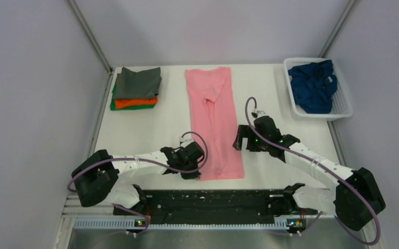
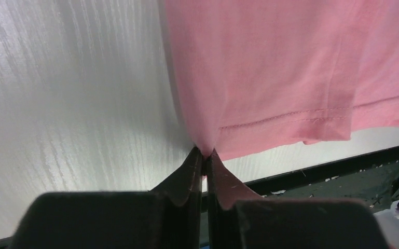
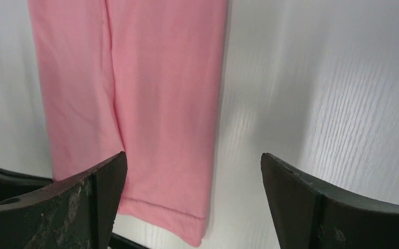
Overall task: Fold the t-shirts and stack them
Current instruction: Grab the bottom of the folded rectangular tshirt with both arms, then fold the folded rectangular tshirt in 1/3 of the way, then grab one side of the 2/3 rectangular tshirt with both arms, then fold the long partially folded tshirt into a neat square, then put the neatly folded tshirt into the corner of the board with the left arm
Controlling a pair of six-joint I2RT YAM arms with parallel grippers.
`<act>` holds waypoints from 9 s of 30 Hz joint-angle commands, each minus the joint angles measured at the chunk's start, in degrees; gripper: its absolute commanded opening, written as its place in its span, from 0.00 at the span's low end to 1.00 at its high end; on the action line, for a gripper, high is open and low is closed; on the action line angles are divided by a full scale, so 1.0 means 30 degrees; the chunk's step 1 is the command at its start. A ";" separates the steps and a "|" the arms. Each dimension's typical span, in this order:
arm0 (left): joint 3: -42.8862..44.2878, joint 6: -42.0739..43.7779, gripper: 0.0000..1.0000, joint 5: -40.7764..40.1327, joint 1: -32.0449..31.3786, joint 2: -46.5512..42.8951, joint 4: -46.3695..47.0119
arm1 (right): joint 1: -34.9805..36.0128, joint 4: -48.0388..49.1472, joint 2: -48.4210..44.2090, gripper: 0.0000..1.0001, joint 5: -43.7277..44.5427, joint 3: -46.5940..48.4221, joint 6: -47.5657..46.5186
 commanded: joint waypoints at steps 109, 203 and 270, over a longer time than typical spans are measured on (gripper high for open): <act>0.6805 0.5854 0.99 0.3213 1.1005 0.3251 0.1496 | -0.5269 1.0266 0.6916 0.99 -0.6704 0.0996 0.2993; 1.1971 0.6718 0.00 -0.0282 1.0355 0.2601 0.0201 | -0.5648 0.0962 0.3779 0.00 -0.4150 0.7390 -0.1626; 2.4939 1.2178 0.00 -0.7030 0.9987 1.7856 -0.7921 | -0.6414 0.1871 -0.4180 0.99 0.0583 -0.1593 -0.3243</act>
